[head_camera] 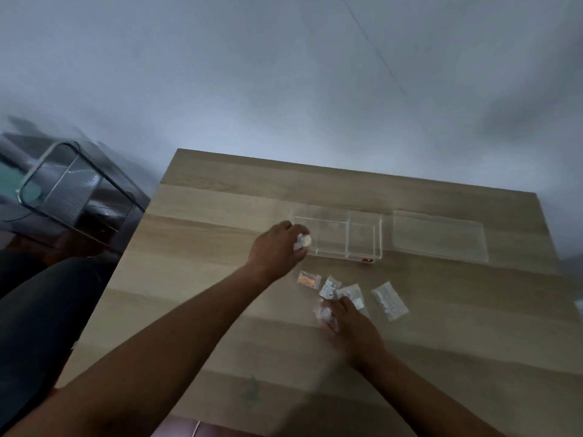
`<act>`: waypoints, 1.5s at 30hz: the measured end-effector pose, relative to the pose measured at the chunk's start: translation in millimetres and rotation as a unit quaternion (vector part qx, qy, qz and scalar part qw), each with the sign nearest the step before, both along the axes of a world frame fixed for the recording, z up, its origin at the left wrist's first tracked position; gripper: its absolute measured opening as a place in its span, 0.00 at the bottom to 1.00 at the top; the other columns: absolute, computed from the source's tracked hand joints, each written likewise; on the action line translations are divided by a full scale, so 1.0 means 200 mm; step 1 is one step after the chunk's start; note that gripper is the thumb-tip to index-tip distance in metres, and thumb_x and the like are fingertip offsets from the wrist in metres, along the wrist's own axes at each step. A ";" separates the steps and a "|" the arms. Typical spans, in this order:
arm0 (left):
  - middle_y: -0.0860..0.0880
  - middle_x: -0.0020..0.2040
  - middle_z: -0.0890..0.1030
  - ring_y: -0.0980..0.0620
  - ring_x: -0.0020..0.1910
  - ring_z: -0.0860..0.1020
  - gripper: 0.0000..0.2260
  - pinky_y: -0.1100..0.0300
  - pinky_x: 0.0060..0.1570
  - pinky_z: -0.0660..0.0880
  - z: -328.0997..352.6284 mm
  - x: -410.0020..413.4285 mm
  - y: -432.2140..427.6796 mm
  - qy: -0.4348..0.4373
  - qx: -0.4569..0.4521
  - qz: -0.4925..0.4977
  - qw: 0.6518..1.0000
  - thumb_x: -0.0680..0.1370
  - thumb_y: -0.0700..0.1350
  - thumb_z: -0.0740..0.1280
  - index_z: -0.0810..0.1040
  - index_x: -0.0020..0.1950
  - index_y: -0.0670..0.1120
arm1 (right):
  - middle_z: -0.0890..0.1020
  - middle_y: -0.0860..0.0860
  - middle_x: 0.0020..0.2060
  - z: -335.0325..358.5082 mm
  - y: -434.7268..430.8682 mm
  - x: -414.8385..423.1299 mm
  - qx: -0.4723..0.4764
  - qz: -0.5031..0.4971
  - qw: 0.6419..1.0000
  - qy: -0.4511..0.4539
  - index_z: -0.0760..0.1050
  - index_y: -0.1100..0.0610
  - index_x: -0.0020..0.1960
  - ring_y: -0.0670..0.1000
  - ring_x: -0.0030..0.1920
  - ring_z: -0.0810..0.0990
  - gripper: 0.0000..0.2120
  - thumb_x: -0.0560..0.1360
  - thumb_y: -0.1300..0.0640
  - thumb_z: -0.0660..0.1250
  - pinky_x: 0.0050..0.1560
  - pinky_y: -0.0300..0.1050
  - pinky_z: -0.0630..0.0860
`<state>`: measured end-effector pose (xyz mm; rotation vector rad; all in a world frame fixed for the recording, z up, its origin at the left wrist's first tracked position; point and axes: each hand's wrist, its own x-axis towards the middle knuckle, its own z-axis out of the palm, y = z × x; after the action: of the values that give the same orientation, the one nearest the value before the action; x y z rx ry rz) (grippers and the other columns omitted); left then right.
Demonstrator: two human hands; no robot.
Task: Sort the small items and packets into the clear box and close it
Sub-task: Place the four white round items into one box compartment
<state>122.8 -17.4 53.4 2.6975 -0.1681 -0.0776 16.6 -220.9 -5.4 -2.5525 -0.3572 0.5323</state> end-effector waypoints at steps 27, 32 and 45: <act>0.48 0.61 0.80 0.45 0.62 0.76 0.18 0.45 0.68 0.58 -0.14 0.38 -0.09 -0.029 0.230 -0.107 0.967 0.75 0.52 0.66 0.75 0.65 0.56 | 0.77 0.52 0.57 0.15 -0.17 0.17 0.079 -0.113 0.989 -0.059 0.73 0.52 0.63 0.53 0.49 0.81 0.18 0.75 0.50 0.67 0.48 0.47 0.78; 0.45 0.58 0.78 0.44 0.58 0.77 0.18 0.50 0.56 0.71 -0.11 0.29 0.00 -0.050 0.016 0.113 0.992 0.72 0.46 0.70 0.77 0.62 0.52 | 0.77 0.54 0.54 0.25 -0.10 0.45 0.083 -0.078 0.989 -0.091 0.74 0.55 0.63 0.54 0.49 0.80 0.18 0.74 0.54 0.68 0.47 0.41 0.73; 0.43 0.46 0.87 0.47 0.40 0.85 0.14 0.50 0.47 0.83 -0.19 0.15 0.08 0.151 -0.319 0.293 0.889 0.69 0.40 0.70 0.84 0.54 0.44 | 0.80 0.53 0.54 0.26 0.34 0.95 -0.059 0.057 0.993 -0.086 0.74 0.49 0.59 0.57 0.50 0.80 0.16 0.73 0.49 0.67 0.43 0.45 0.70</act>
<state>152.5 -1.0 15.1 1.9410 0.6118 -0.2145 206.9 -153.3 47.1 -2.7123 -0.5516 0.3852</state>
